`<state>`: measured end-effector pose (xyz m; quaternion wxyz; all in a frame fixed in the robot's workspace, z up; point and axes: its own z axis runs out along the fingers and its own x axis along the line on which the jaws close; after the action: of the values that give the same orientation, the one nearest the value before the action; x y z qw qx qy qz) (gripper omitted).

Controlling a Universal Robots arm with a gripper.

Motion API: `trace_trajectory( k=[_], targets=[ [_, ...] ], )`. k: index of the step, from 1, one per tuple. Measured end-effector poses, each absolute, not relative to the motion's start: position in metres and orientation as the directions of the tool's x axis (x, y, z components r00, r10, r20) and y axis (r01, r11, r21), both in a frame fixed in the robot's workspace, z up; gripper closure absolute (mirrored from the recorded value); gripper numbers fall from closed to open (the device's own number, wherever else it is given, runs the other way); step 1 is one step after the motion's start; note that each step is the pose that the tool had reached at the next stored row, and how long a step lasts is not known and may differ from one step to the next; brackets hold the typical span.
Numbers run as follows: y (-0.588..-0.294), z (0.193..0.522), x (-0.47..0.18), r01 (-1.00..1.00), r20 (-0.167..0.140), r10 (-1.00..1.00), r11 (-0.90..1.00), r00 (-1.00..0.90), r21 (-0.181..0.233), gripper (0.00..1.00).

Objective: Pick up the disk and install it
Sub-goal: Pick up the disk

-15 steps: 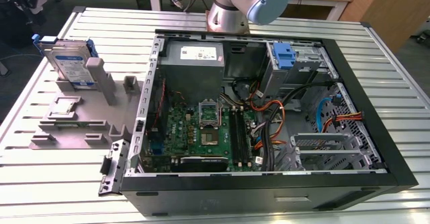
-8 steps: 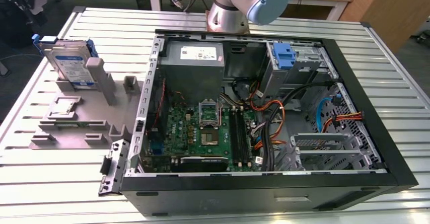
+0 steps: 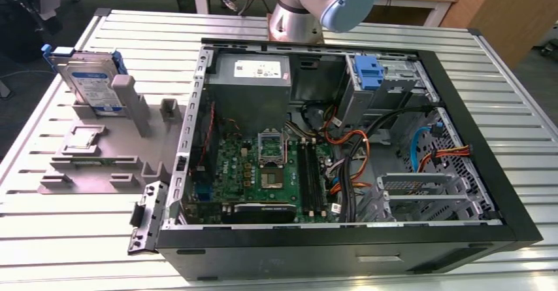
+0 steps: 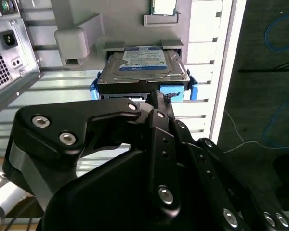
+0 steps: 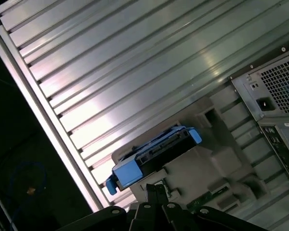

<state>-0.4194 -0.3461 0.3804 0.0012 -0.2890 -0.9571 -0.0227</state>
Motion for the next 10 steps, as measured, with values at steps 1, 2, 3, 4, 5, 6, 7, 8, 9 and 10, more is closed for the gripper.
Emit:
trace_trajectory(
  k=[1, 2, 3, 4, 5, 6, 7, 8, 9, 10],
  targets=[
    [-0.3460, 0.3803, -0.4195, 0.563, 0.015, 0.563, 0.825, -0.826, 0.043, 0.89],
    [-0.3460, 0.3802, -0.4195, 0.574, 0.015, 0.574, 0.818, -0.819, 0.043, 0.89],
    [-0.3460, 0.3801, -0.4195, 0.589, 0.015, 0.589, 0.807, -0.808, 0.043, 0.89],
    [-0.3460, 0.3800, -0.4194, 0.603, 0.015, 0.603, 0.797, -0.798, 0.043, 0.89],
    [-0.3459, 0.3799, -0.4194, 0.617, 0.015, 0.617, 0.786, -0.787, 0.043, 0.89],
    [-0.3459, 0.3798, -0.4194, 0.631, 0.015, 0.631, 0.774, -0.775, 0.043, 0.89],
    [-0.3459, 0.3797, -0.4194, 0.645, 0.015, 0.645, 0.763, -0.764, 0.043, 0.89],
    [-0.3459, 0.3798, -0.4194, 0.658, 0.015, 0.658, 0.751, -0.752, 0.043, 0.89],
    [-0.3460, 0.3798, -0.4194, 0.671, 0.015, 0.671, 0.740, -0.741, 0.043, 0.89],
    [-0.3460, 0.3798, -0.4194, 0.684, 0.015, 0.684, 0.728, -0.729, 0.043, 0.89]
  ],
)
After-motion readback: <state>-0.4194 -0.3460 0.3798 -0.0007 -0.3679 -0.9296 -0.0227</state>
